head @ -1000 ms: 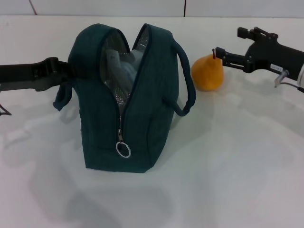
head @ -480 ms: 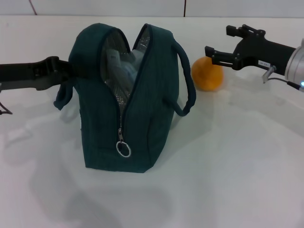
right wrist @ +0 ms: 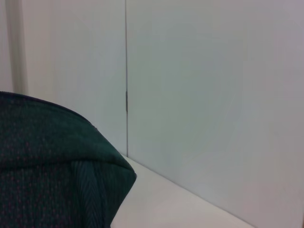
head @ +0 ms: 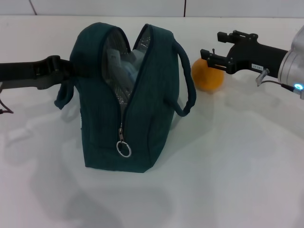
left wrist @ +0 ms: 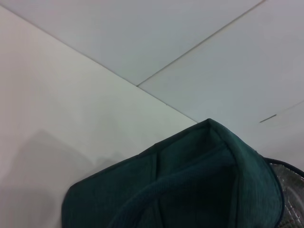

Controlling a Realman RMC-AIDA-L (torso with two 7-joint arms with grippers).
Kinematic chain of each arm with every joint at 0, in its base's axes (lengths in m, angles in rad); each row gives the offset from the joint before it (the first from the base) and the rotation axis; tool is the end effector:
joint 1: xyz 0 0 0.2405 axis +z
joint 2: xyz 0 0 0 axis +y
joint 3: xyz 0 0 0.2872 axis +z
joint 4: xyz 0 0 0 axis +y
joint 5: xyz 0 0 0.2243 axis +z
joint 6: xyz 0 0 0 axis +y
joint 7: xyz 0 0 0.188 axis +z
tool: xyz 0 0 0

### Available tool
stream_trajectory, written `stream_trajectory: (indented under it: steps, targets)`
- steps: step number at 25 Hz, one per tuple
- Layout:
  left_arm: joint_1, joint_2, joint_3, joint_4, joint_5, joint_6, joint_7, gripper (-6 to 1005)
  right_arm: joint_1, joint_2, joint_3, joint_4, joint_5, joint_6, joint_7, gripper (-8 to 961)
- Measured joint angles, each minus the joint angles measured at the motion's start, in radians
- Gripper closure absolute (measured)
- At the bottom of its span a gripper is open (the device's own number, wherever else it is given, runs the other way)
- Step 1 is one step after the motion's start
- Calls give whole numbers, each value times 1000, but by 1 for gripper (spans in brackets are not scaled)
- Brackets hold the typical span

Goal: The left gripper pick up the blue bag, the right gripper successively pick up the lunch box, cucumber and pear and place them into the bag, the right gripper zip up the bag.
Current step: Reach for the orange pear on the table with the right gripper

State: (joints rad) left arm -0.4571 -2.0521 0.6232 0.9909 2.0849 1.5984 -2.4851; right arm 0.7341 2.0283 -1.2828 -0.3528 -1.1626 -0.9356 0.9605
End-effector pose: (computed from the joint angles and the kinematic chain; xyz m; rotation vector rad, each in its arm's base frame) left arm -0.2977 0.3808 0.0270 -2.1617 -1.7974 -0.7425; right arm 0.2226 0.4767 -0.0919 -2.4215 0.3415 0.6249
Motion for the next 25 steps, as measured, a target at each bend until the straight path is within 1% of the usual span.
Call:
stream_trajectory:
  steps: [16,25]
  targets:
    - [1,0,-1,-13,-2,0,0,920,1,0,-16,2,1,-3,-11,744]
    - [3,0,2,-14,-2,0,2,920,-6,0,-24,-7,7,-5,-11,917]
